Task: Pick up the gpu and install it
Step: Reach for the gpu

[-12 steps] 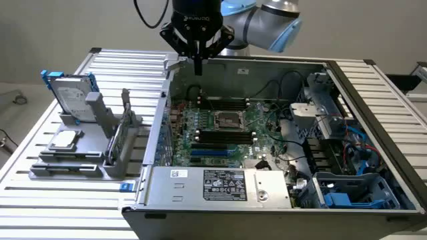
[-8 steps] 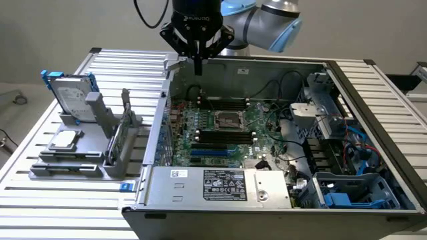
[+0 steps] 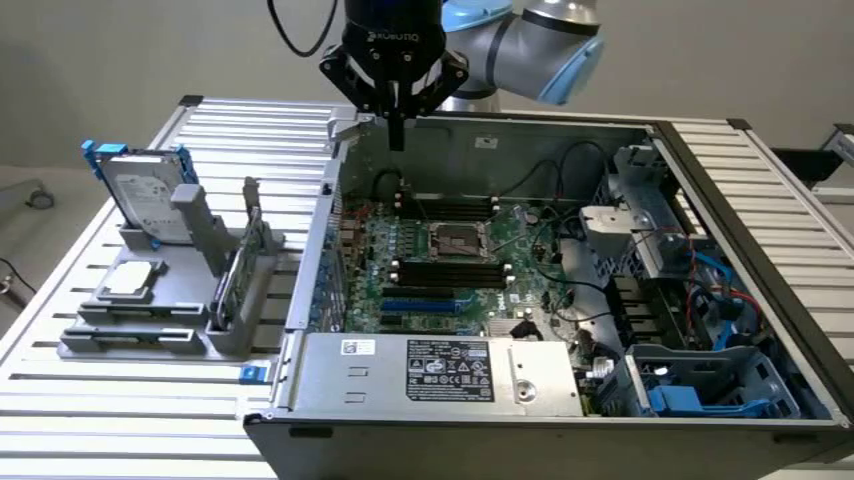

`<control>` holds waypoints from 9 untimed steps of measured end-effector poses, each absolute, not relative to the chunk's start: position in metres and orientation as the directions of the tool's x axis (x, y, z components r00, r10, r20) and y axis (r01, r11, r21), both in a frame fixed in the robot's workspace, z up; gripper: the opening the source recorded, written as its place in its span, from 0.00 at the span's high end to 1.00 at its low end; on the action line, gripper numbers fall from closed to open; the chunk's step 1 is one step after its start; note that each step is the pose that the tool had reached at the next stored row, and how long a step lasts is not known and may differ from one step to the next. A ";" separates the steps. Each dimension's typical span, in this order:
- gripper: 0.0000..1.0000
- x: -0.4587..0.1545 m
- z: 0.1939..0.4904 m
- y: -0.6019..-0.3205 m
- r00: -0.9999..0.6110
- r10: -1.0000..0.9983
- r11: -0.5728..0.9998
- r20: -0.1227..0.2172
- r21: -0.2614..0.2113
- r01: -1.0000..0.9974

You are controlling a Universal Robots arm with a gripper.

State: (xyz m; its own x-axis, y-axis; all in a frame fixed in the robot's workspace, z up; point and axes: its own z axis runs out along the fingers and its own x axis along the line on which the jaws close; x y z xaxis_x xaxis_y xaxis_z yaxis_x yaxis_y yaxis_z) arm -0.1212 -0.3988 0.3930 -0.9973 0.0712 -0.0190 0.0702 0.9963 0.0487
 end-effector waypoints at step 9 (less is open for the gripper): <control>0.89 -0.145 0.393 -0.389 -0.997 0.069 0.997 -0.019 0.049 0.068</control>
State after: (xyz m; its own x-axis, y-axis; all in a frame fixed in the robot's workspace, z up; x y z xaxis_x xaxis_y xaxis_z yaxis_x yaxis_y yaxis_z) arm -0.1448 -0.3891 0.3930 -0.9975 0.0686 -0.0190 0.0676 0.9965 0.0486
